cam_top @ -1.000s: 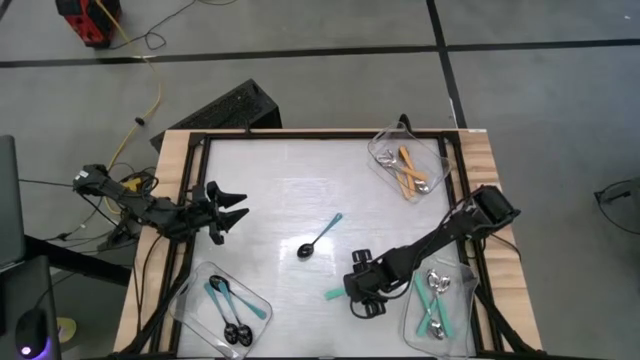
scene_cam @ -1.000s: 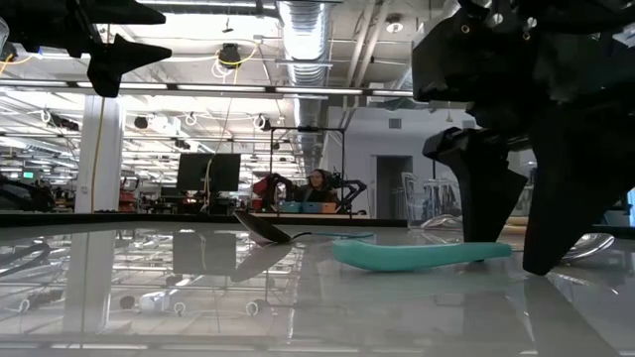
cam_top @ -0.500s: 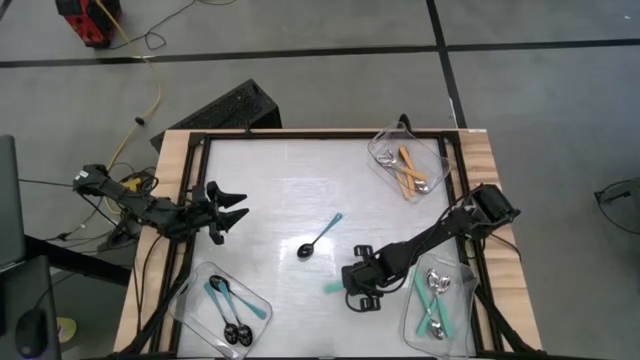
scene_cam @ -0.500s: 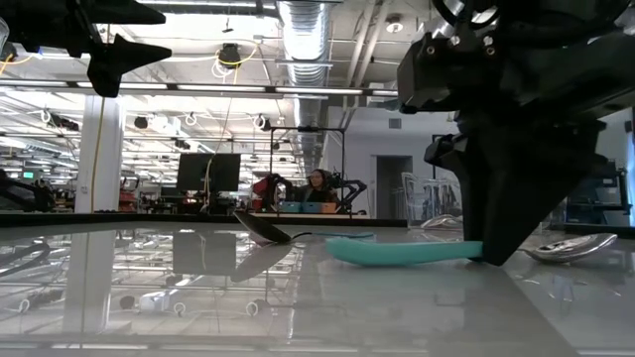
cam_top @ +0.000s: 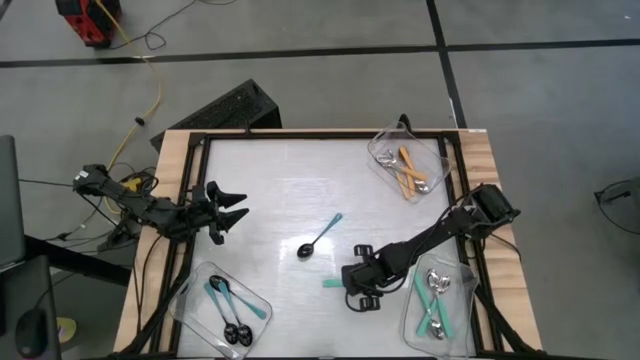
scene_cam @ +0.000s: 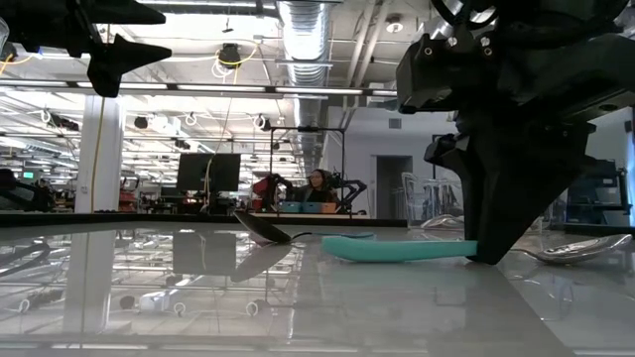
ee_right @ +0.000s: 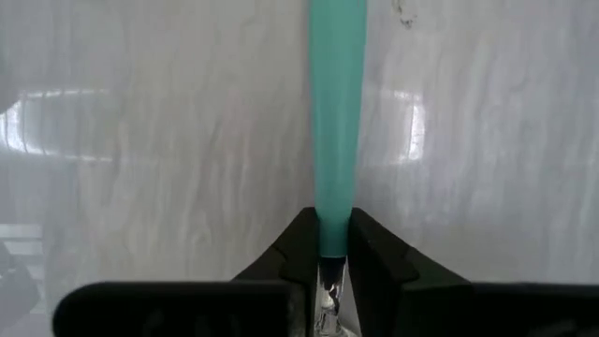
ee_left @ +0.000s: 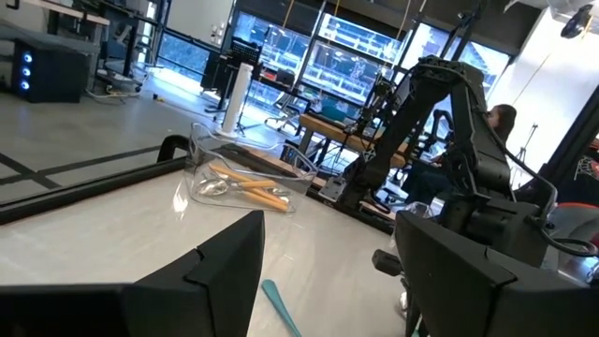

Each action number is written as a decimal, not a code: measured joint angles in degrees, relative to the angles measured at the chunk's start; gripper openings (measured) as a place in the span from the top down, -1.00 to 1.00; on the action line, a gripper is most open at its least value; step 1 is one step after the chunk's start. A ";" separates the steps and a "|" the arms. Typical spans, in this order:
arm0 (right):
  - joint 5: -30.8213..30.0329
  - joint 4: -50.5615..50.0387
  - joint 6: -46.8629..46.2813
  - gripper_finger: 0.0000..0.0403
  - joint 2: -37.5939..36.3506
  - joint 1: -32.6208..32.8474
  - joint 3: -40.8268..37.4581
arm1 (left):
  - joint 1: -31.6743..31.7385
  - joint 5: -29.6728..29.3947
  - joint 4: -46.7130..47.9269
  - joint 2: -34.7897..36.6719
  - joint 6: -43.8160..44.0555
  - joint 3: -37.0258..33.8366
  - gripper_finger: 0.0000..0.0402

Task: Sort silverware by color (type)
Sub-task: Put the green spoon into the bottom right transparent bin

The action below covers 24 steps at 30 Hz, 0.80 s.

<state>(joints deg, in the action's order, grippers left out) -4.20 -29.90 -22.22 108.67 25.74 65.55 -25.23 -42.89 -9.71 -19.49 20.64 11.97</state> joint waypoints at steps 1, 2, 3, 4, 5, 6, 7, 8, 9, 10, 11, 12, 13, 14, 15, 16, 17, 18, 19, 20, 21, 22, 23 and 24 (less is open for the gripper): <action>0.03 -0.14 0.00 0.67 0.02 0.00 0.34 | 0.00 0.00 0.01 0.00 -0.01 0.00 -0.12; 0.05 -0.37 0.02 0.67 0.07 0.00 0.69 | 0.00 0.00 0.00 0.00 -0.02 0.00 -0.12; 0.14 -0.58 0.05 0.68 0.14 0.02 1.09 | -0.02 0.00 -0.01 0.00 -0.02 0.00 -0.12; 0.22 -0.79 0.15 0.68 0.19 0.03 1.46 | 0.00 0.00 0.01 0.00 -0.02 0.00 -0.12; 0.23 -1.04 0.22 0.68 0.26 0.04 1.92 | -0.01 0.00 -0.01 0.00 -0.02 0.00 -0.12; 0.25 -1.63 0.24 0.68 0.31 0.04 2.41 | 0.00 0.00 -0.01 0.00 -0.02 0.00 -0.12; 0.41 -2.52 0.24 0.68 0.36 0.02 2.85 | -0.01 0.00 -0.01 0.00 -0.02 0.00 -0.12; 0.55 -3.56 0.25 0.68 0.36 0.04 3.31 | 0.00 0.00 -0.01 0.00 -0.02 0.00 -0.12; 0.61 -4.67 0.25 0.68 0.36 0.08 3.76 | 0.00 0.00 -0.01 0.00 -0.03 0.00 -0.12; 0.64 -5.42 0.24 0.68 0.36 0.09 4.21 | -0.02 0.00 -0.01 0.00 -0.04 0.01 -0.12; 0.64 -5.95 0.26 0.68 0.36 0.09 4.51 | -0.02 0.00 -0.01 0.00 -0.04 0.00 -0.12; 0.64 -6.61 0.26 0.68 0.36 0.09 4.75 | 0.00 0.00 -0.01 0.00 -0.04 0.00 -0.12; 0.64 -7.25 0.26 0.68 0.36 0.09 4.92 | 0.00 0.00 -0.01 0.00 -0.04 0.00 -0.12; 0.64 -7.70 0.26 0.68 0.36 0.09 5.15 | 0.00 0.00 -0.01 -0.02 -0.04 0.00 -0.12; 0.62 -8.06 0.28 0.68 0.36 0.09 5.38 | 0.00 0.00 0.00 -0.01 -0.04 0.00 -0.12; 0.62 -8.29 0.31 0.68 0.36 0.09 5.58 | -0.01 0.00 0.00 -0.01 -0.04 0.00 -0.12; 0.60 -8.67 0.37 0.68 0.34 0.11 5.85 | -0.01 0.00 -0.01 0.00 -0.04 0.00 -0.12; 0.60 -9.12 0.39 0.68 0.34 0.12 6.08 | -0.02 0.00 -0.01 -0.01 -0.04 0.00 -0.12; 0.60 -9.53 0.61 0.68 0.34 0.15 6.27 | -0.02 0.02 0.01 0.00 -0.04 0.00 -0.12; 0.61 -9.80 0.93 0.68 0.34 0.15 6.49 | -0.01 0.00 0.00 0.00 -0.04 0.00 -0.12; 0.60 -9.99 1.15 0.68 0.34 0.19 6.77 | 0.00 0.00 -0.01 0.00 -0.04 0.00 -0.12; 0.59 -10.15 1.45 0.69 0.29 0.22 7.09 | 0.00 0.01 0.01 -0.02 -0.04 0.00 -0.12; 0.60 -10.52 1.69 0.69 0.25 0.22 7.44 | -0.02 0.00 -0.01 -0.02 -0.04 0.00 -0.12; 0.58 -10.99 1.88 0.69 0.23 0.22 7.86 | -0.01 0.00 -0.01 -0.02 -0.05 0.00 -0.12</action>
<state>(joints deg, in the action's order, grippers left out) -3.62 -40.89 -20.33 108.90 25.96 73.41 -25.24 -42.89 -9.72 -19.50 20.59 11.97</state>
